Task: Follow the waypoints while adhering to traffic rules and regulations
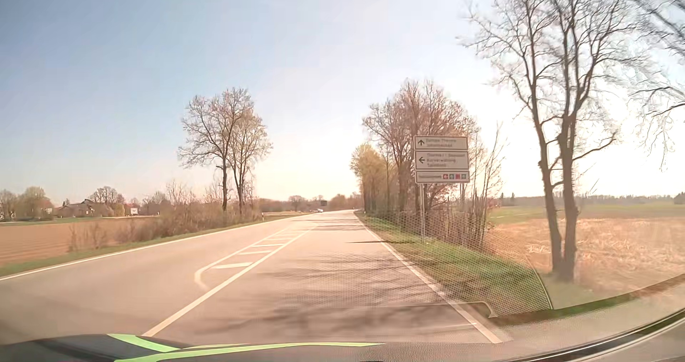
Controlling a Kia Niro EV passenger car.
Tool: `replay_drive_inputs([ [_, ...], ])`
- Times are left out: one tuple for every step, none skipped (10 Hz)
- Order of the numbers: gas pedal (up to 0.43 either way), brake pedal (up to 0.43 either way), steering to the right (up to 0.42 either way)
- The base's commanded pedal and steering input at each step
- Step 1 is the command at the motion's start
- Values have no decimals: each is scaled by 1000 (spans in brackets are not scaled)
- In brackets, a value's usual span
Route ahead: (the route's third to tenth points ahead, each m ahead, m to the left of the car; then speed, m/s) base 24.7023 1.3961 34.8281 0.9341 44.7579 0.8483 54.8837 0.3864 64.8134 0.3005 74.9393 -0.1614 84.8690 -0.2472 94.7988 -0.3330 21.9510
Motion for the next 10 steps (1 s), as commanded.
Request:
replay_drive_inputs([
  [209,0,1],
  [209,0,1],
  [209,0,1],
  [209,0,1],
  [209,0,0],
  [209,0,0],
  [209,0,0],
  [209,0,0],
  [209,0,0],
  [209,0,0],
])
